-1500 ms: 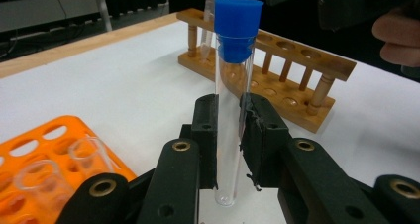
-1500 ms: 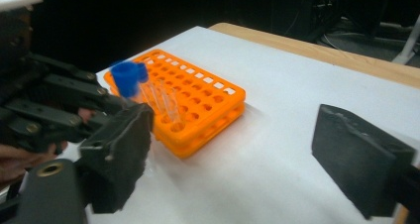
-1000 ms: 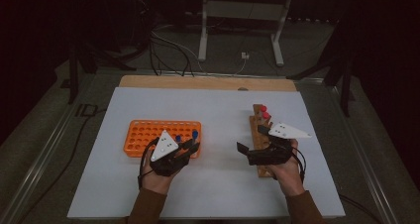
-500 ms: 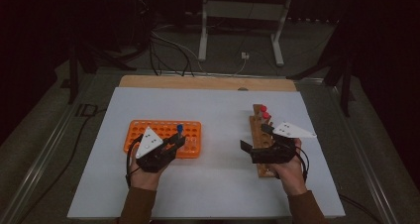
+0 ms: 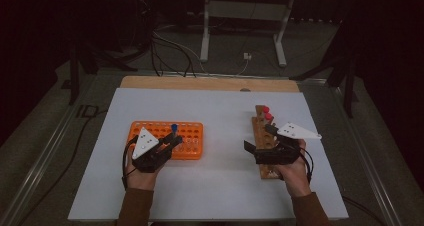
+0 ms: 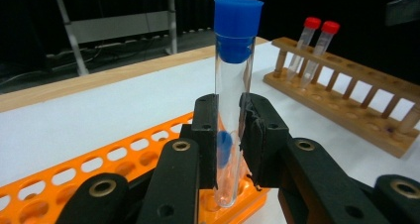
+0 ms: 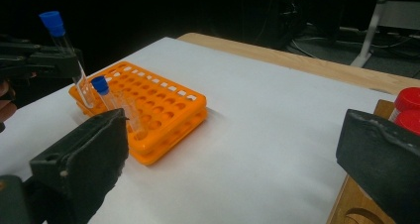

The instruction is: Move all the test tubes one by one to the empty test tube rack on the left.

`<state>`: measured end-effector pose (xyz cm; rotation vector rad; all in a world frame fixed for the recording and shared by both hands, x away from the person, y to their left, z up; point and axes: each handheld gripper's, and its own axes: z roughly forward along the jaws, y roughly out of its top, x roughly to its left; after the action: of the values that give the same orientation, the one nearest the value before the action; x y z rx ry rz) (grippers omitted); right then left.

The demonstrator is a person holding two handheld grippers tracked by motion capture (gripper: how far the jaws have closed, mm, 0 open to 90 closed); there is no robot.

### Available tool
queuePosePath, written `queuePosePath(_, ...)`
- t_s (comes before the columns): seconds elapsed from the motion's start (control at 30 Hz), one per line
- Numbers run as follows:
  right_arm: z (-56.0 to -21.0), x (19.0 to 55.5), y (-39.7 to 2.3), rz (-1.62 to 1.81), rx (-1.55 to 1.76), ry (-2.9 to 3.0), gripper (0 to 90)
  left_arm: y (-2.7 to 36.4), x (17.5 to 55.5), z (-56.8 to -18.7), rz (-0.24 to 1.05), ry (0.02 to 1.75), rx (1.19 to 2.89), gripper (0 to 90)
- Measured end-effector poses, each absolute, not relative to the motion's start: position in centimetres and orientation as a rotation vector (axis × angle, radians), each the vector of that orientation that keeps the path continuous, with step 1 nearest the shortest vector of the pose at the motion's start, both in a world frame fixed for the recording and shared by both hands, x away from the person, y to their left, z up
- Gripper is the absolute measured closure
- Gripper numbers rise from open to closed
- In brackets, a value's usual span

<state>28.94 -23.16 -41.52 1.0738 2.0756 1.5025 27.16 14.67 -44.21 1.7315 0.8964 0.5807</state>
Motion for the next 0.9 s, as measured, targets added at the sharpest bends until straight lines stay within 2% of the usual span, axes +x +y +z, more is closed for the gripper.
queuePosePath(0.43,-41.5,28.9,-23.2,1.508,1.073,2.072,0.0,15.1,27.8,-45.8,0.642,0.952,1.744,77.0)
queuePosePath(0.9,-41.6,29.0,-23.2,1.511,1.075,2.078,0.0,14.7,28.6,-47.8,0.623,1.008,1.793,77.0)
